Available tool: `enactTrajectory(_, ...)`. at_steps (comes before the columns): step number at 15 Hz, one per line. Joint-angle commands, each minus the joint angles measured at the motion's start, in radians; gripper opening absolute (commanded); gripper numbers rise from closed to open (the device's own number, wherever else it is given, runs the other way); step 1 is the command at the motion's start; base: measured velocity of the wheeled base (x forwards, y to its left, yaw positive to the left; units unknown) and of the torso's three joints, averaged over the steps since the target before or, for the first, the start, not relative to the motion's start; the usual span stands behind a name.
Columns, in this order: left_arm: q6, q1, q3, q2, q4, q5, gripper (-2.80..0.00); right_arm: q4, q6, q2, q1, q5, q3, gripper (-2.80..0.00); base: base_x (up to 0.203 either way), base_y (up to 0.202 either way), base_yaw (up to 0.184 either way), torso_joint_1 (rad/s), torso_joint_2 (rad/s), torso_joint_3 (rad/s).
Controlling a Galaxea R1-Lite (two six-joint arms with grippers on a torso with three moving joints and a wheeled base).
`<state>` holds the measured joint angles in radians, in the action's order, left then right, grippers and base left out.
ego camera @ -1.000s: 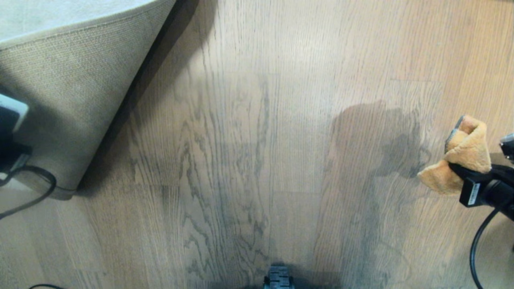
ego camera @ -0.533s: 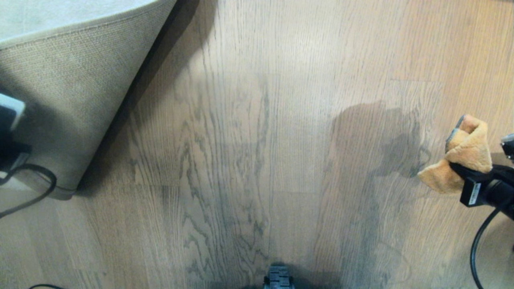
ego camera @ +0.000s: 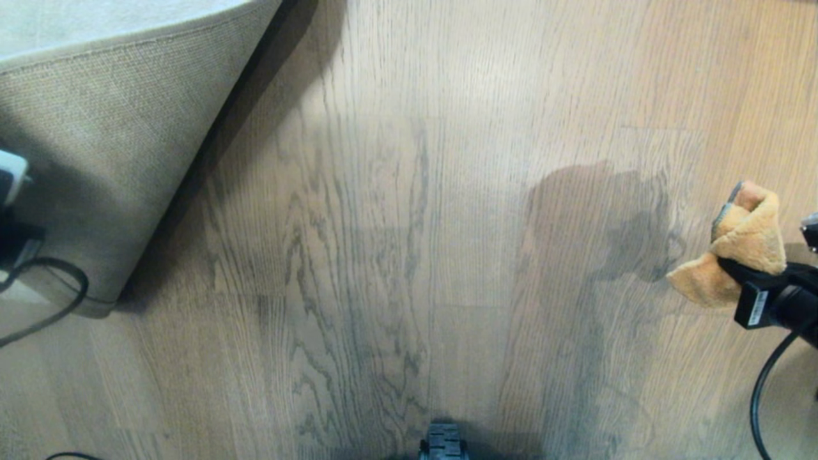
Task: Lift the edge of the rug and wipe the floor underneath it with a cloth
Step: Pick up the rag
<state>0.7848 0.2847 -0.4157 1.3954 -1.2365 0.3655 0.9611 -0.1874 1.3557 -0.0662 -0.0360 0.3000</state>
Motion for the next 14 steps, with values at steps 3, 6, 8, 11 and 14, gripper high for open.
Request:
enactTrajectory(3,-0.015,0.001,0.014,0.002,-0.017,0.003,-2.8,0.007,-0.001,-0.001,0.0,0.001,0.001,-2.8,0.0,0.0,0.0,0.0,0.0,0.0)
enactTrajectory(6,-0.015,0.001,0.011,0.002,-0.017,0.001,-2.8,0.005,-0.003,-0.004,0.0,0.001,0.001,-2.8,0.0,0.0,0.0,0.0,0.0,0.0)
enactTrajectory(8,-0.019,0.001,0.012,0.002,-0.018,0.004,-2.8,0.004,-0.002,-0.007,-0.001,0.001,-0.001,-2.8,0.0,0.0,0.0,0.0,0.0,0.0)
enactTrajectory(11,-0.019,0.001,0.011,0.001,-0.018,0.004,-2.8,0.004,-0.001,-0.007,-0.001,0.001,-0.001,-2.8,0.0,0.0,0.0,0.0,0.0,0.0)
enactTrajectory(14,-0.019,0.001,0.017,0.001,-0.051,0.006,-2.8,0.004,-0.001,-0.007,-0.001,0.001,-0.001,-2.8,0.0,0.0,0.0,0.0,0.0,0.0)
